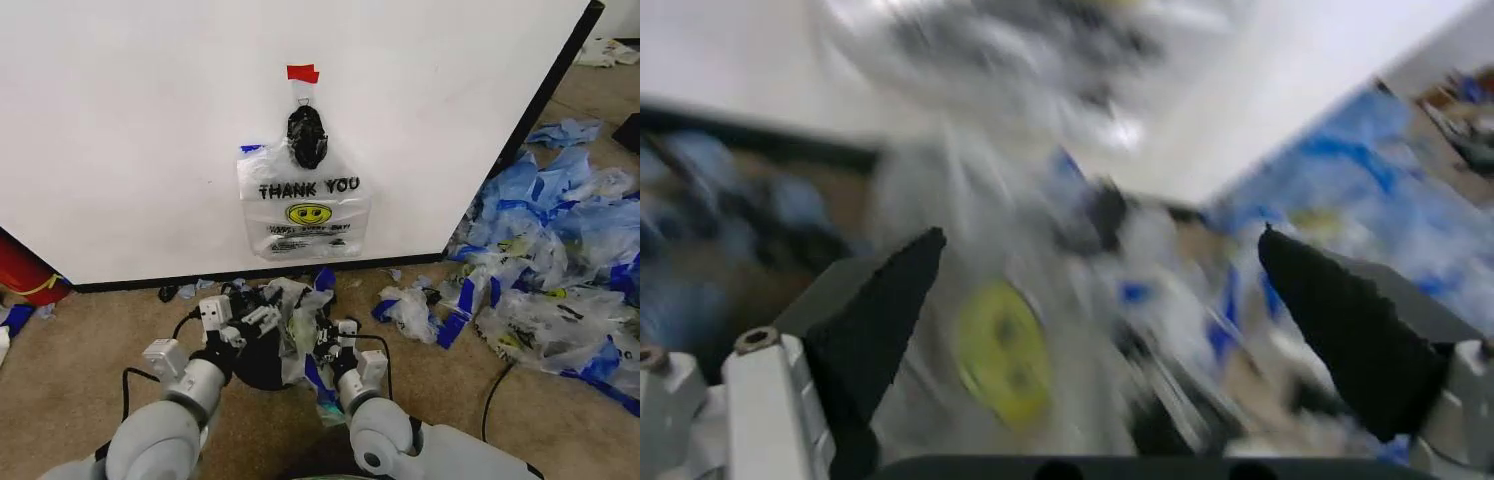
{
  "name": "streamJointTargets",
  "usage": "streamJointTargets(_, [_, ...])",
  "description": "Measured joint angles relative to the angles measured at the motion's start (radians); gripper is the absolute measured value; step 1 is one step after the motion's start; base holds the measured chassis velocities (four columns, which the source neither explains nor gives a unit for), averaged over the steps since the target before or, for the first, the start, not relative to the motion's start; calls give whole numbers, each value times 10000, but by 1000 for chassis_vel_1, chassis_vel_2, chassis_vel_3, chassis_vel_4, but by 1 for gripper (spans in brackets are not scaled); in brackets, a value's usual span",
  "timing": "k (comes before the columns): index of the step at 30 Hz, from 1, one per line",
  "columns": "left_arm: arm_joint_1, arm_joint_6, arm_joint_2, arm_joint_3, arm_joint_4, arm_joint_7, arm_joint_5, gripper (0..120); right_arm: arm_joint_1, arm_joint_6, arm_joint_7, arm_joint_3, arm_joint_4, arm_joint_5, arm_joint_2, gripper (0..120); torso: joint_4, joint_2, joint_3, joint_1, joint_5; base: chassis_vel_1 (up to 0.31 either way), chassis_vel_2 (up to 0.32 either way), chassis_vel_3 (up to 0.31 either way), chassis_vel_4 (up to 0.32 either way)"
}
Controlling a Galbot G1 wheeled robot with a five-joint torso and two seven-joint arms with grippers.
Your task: Pick up the garbage bag from the wall and place it over the trash bin.
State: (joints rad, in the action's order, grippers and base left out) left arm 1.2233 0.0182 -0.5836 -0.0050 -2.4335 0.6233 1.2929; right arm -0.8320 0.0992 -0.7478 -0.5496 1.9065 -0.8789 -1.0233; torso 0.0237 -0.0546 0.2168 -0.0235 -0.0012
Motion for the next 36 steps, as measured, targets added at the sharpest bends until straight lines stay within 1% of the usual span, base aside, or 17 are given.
streamJointTargets(6, [-704, -47, 60, 633, 284, -53, 547, 93, 4, -4, -48, 8, 124, -3, -13, 0, 0, 0, 0, 0, -2, 0, 0, 0, 0])
streamJointTargets(7, [-870, -48, 28, 797, 449, -86, 571, 93, 10, -5, -49, 7, 154, -7, -12, 0, 0, 0, 1, 0, -1, 0, 0, 0, 0])
streamJointTargets(9, [-910, -48, 16, 840, 509, -97, 571, 93, 11, -6, -50, 8, 169, -11, -8, 0, 0, 0, 1, 0, -1, 0, 0, 0, 0])
streamJointTargets(12, [-1018, -15, -23, 1044, 835, -160, 465, 93, 1, -8, -46, 9, 240, -17, 11, 0, 0, 0, 1, 0, 0, 0, 0, 0, 0])
streamJointTargets(16, [-998, 63, -65, 1184, 1137, -232, 263, 93, -14, -8, -34, 3, 303, -17, -6, 0, -1, 0, 1, 0, -1, 0, 0, 0, 0])
streamJointTargets(21, [-984, 101, -155, 1251, 1284, -247, 146, 92, -11, -9, -15, -35, 313, -10, -47, 0, -1, 0, 1, 0, 0, 0, 0, 0, 0])
streamJointTargets(32, [-1086, 143, -550, 1474, 1800, -332, -78, 91, -80, -4, 35, -50, 339, 68, -39, 0, 0, 0, 1, 0, 0, 0, 0, 0, 0])
streamJointTargets(33, [-1096, 152, -582, 1502, 1850, -344, -101, 90, -90, 0, 39, -47, 340, 76, -36, 0, 0, 0, 1, 0, 0, 0, 0, 0, 0])
streamJointTargets(35, [-1144, 174, -704, 1585, 1997, -366, -158, 83, -129, 8, 59, -27, 354, 98, -27, 0, -1, 0, 1, 0, 0, 0, 0, 0, 0])
streamJointTargets(36, [-1164, 190, -745, 1608, 2044, -374, -179, 76, -141, 10, 62, -17, 355, 103, -24, 0, 0, 0, 1, 0, 0, 0, 0, 0, 0])
